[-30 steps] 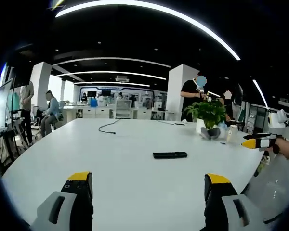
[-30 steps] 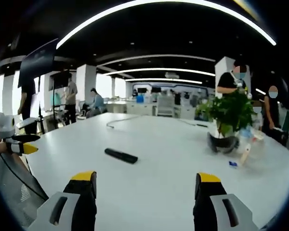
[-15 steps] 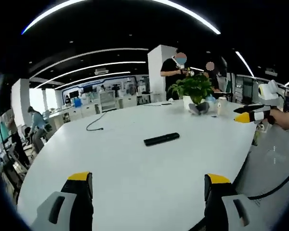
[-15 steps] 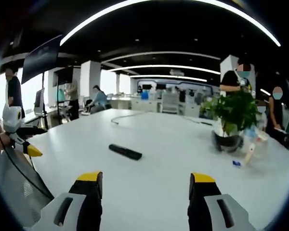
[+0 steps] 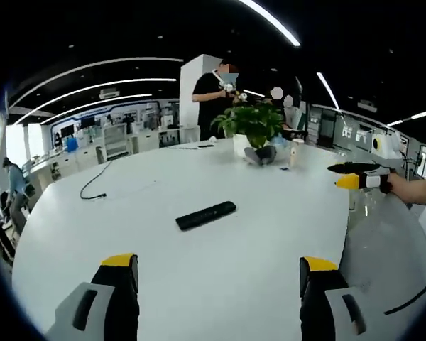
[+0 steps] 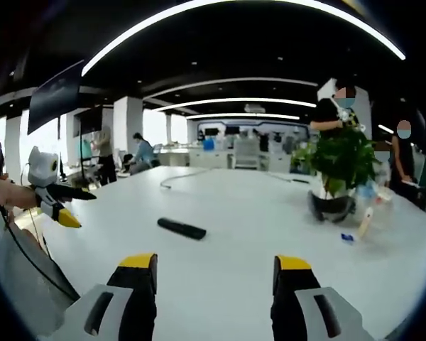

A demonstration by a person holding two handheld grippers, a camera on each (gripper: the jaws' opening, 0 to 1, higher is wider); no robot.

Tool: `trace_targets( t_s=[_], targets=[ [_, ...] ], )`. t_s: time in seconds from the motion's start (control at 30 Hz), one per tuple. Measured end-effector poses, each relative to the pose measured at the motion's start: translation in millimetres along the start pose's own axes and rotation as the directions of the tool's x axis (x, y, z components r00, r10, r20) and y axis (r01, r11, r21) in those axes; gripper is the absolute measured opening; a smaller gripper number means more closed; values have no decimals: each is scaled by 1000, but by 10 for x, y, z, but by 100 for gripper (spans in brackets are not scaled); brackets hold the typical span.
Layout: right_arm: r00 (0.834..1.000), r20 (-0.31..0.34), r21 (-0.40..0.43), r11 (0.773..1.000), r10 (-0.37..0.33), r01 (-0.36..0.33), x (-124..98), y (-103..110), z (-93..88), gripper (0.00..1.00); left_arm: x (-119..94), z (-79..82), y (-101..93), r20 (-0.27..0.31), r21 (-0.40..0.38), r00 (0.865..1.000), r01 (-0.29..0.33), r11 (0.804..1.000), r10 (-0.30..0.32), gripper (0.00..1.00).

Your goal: Press the specified remote control buttons in sequence, fully releasing each button before pressing the next.

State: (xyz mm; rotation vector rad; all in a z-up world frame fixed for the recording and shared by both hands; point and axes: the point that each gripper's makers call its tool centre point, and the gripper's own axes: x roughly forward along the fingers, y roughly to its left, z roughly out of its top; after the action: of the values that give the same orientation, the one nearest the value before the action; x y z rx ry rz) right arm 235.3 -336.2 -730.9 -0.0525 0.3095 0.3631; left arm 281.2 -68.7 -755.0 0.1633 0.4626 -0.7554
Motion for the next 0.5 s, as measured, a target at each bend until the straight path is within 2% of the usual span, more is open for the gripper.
trace_targets(
  t_s=[0.1, 0.23, 0.3, 0.37, 0.5],
  targets=[
    [1000, 0, 3, 1000, -4, 4, 4, -11, -5, 63, 123, 80, -11, -26, 9, 999, 42, 999, -41, 96],
    [1000, -13, 0, 1000, -5, 5, 5, -10, -32, 61, 302, 130, 59, -61, 61, 994, 91, 994, -87, 95],
    [1000, -20, -6, 1000, -5, 5, 7, -8, -45, 61, 433, 136, 28, -98, 111, 987, 136, 984, -125, 95],
    [1000, -21, -8, 1000, -1, 1, 12, 1, -47, 60, 534, 147, 51, -114, 127, 984, 148, 981, -134, 95],
    [1000, -26, -6, 1000, -5, 4, 12, -5, -56, 59, 759, 143, 58, -169, 141, 969, 203, 969, -178, 95]
  ],
)
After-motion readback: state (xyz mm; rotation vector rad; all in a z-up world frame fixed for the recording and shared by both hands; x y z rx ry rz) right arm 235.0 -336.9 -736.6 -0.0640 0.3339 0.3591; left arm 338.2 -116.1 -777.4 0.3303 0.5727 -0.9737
